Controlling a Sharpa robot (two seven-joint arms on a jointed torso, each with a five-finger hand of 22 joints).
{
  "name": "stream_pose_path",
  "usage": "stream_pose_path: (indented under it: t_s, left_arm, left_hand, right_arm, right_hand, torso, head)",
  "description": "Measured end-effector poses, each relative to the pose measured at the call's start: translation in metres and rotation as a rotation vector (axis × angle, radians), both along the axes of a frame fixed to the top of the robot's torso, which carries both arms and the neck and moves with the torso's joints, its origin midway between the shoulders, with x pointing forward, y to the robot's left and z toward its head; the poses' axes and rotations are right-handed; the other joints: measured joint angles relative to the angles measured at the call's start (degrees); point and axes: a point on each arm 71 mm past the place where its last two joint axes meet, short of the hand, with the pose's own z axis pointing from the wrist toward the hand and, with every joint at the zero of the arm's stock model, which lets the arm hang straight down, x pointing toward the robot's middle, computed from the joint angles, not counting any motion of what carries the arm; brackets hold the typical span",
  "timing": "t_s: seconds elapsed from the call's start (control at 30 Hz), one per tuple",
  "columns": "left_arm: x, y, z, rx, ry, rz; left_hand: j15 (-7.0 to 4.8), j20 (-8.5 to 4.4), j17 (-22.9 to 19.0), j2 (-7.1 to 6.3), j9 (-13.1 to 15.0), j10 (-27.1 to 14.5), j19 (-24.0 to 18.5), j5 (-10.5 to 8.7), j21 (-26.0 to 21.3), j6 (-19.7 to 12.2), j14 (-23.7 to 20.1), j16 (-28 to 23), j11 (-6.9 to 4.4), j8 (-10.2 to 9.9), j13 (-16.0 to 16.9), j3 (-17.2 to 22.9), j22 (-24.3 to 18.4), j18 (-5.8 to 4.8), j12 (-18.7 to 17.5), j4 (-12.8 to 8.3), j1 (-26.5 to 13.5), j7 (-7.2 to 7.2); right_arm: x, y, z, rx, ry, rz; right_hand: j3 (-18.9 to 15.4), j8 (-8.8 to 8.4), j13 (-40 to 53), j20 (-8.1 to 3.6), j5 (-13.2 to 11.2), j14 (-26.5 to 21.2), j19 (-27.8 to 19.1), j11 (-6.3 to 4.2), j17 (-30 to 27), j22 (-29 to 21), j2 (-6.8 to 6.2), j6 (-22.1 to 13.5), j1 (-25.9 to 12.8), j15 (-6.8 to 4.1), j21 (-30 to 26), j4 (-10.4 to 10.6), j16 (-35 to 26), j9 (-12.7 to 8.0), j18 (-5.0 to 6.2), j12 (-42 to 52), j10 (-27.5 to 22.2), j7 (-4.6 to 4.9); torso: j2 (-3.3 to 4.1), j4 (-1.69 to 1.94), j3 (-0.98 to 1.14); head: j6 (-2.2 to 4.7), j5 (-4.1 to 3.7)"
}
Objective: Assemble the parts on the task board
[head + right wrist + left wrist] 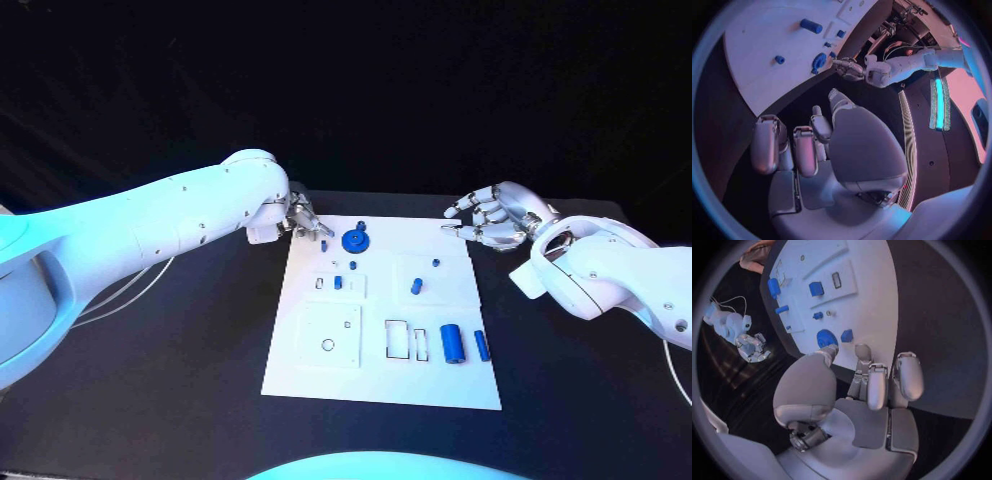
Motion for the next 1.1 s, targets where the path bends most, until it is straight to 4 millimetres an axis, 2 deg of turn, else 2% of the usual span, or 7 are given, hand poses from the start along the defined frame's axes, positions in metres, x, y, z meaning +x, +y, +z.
stream_pose_path:
  t_s: [0.73,0.87,1.1]
  left_arm:
    - [-0.0026,-0.0028,-0.0058,0.000,0.054,-0.023]
    - [-0.0027,-0.0033,-0.0059,-0.007,0.056,-0.022]
    - [-0.0028,-0.0039,-0.0059,-0.023,0.058,-0.017]
  left_hand:
    - [0.00,0.00,0.0,1.72,-0.1,0.5,0.4,0.01,0.5,1.9,0.0,0.5,-0.52,0.3,0.9,0.5,1.1,-0.01,1.3,-0.2,1.7,-0.71]
    - [0.00,-0.20,0.0,2.75,0.0,0.7,0.6,0.01,0.7,2.5,0.0,0.5,-0.73,0.6,0.9,1.7,1.3,-0.01,1.7,-0.1,3.4,-0.82]
    - [-0.44,-0.40,0.0,3.77,1.0,1.0,0.8,0.01,0.9,2.7,0.0,0.7,-1.05,1.2,0.9,5.1,1.7,-0.01,1.7,-0.5,7.5,-1.02]
  right_arm:
    - [0.0002,0.0015,0.0000,-0.003,-0.002,0.004]
    - [0.0003,0.0018,0.0000,-0.003,-0.003,0.004]
    - [0.0005,0.0020,-0.0001,-0.004,-0.003,0.004]
  right_hand:
    - [0.0,0.00,0.0,0.00,0.0,0.0,0.0,0.00,0.0,0.0,0.00,0.0,0.0,0.00,0.0,0.0,0.0,-0.1,0.00,0.0,0.0,0.00]
    - [0.0,0.00,0.0,0.00,0.0,0.0,0.0,0.00,0.0,0.0,0.00,0.0,0.0,0.00,0.0,0.0,0.0,-0.1,0.00,0.0,0.0,0.00]
    - [0.0,0.00,0.0,0.00,0.0,0.0,0.0,0.00,0.0,0.0,0.00,0.0,0.0,0.00,0.0,0.0,0.0,-0.1,0.00,0.0,0.0,0.00]
  torso:
    - [-0.02,0.04,-0.01]
    - [-0.02,0.04,-0.01]
    - [0.00,0.03,0.01]
  head:
    - [-0.25,-0.12]
    - [-0.26,-0.07]
    - [-0.34,-0.15]
